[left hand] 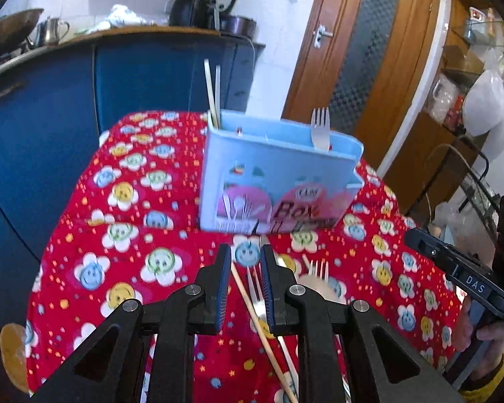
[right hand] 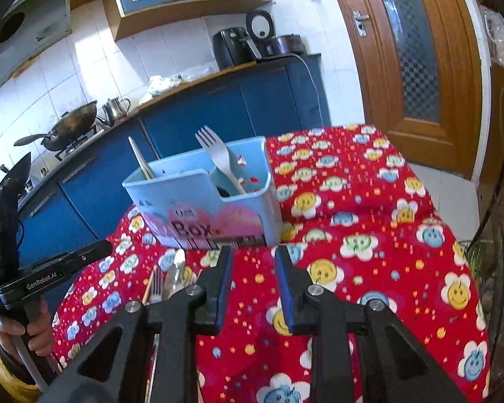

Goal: Organize utensils
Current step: 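Withdraw both open tools from the box toward the remaining utensils, then grasp a wooden chopstick with the left tool while the right tool grasps the white plastic spoon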

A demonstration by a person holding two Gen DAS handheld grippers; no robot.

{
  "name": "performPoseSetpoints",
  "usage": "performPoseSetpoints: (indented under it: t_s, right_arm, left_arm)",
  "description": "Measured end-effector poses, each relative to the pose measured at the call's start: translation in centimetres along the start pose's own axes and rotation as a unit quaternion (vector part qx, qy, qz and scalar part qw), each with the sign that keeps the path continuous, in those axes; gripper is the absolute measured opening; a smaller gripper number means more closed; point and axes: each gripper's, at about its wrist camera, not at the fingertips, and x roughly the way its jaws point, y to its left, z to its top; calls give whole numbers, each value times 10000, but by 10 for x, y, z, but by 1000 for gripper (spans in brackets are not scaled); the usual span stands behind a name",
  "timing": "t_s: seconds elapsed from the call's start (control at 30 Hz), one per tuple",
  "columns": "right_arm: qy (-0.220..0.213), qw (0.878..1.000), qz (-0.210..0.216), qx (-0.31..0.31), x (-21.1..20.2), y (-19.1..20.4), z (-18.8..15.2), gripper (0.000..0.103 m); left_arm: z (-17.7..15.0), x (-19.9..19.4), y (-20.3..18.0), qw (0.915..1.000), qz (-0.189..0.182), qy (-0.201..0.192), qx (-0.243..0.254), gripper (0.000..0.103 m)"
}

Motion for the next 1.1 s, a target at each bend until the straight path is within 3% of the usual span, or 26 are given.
performPoseSetpoints:
  t_s: [0.33,0.9,1.1]
  right_arm:
    - [312,9995,-67,57,9,-8,-14,30]
    - [456,9989,49,85,11,-13,-26,33]
    - [451,9988,121,153,9,-20,-29,33]
  left_arm:
    - [-16,18,-4,9978,-22,658,65,18]
    - [-29,42,-10,9855,-164,1685,-147,18]
    - [-28,49,-10,9829,-188,1801,-327,18]
